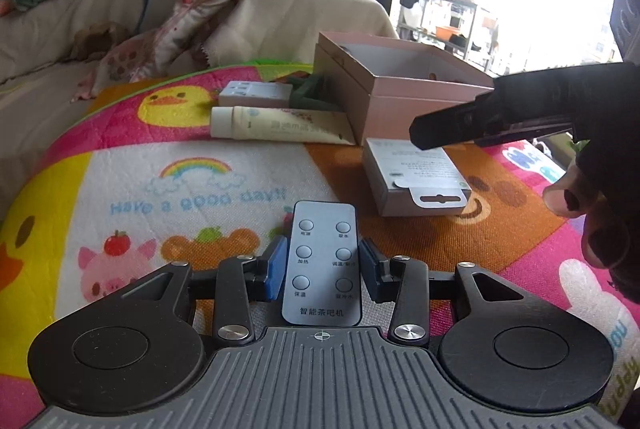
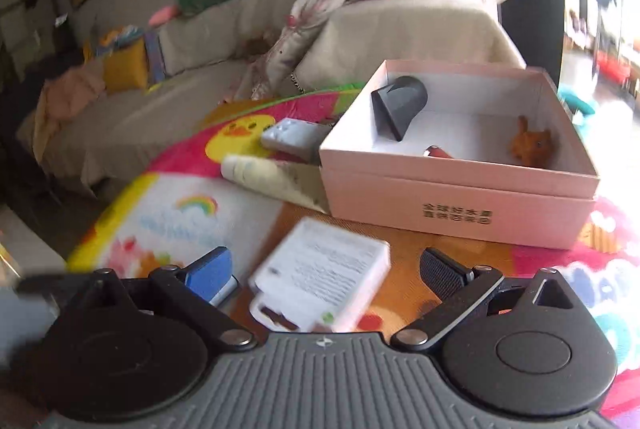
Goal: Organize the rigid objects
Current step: 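Grasp the white charger box with the right tool while the left tool holds the remote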
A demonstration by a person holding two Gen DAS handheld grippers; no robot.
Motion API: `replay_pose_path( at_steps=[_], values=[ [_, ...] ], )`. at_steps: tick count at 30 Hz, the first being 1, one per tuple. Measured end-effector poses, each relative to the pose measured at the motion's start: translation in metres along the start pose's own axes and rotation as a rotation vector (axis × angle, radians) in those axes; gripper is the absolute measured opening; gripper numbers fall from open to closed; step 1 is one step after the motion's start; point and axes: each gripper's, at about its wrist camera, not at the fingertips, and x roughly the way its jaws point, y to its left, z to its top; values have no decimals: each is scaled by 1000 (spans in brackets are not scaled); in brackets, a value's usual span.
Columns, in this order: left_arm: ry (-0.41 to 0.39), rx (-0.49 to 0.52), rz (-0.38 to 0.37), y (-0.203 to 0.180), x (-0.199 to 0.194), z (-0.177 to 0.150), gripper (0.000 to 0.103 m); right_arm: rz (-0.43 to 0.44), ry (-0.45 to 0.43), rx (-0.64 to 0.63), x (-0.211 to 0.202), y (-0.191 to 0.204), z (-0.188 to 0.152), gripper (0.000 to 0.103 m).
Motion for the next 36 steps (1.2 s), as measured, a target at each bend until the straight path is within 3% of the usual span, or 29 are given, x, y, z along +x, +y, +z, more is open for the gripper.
replay_pose_path(
  at_steps=[4,9,16,24,29,34,36],
  values=[
    [-8,-19,-6,2,0,0,44,36,82,103,7,-15,4,101],
    [-15,-44,-21,6,0,-1,44,8,186,165,16,-27,-5,101],
    [-21,-65,-34,9,-1,-2,44,24,214,189,24,-24,6,101],
    [-23,-77,-41,11,-1,-2,44,-231,121,-91,44,22,13,101],
    [-23,-72,-35,10,-1,-2,44,-428,-9,-214,23,24,2,100],
    [-23,-70,-33,10,-1,-2,44,-214,60,-50,6,1,5,100],
    [-22,-63,-28,9,-1,-2,44,-180,86,-4,13,3,6,100]
  ],
)
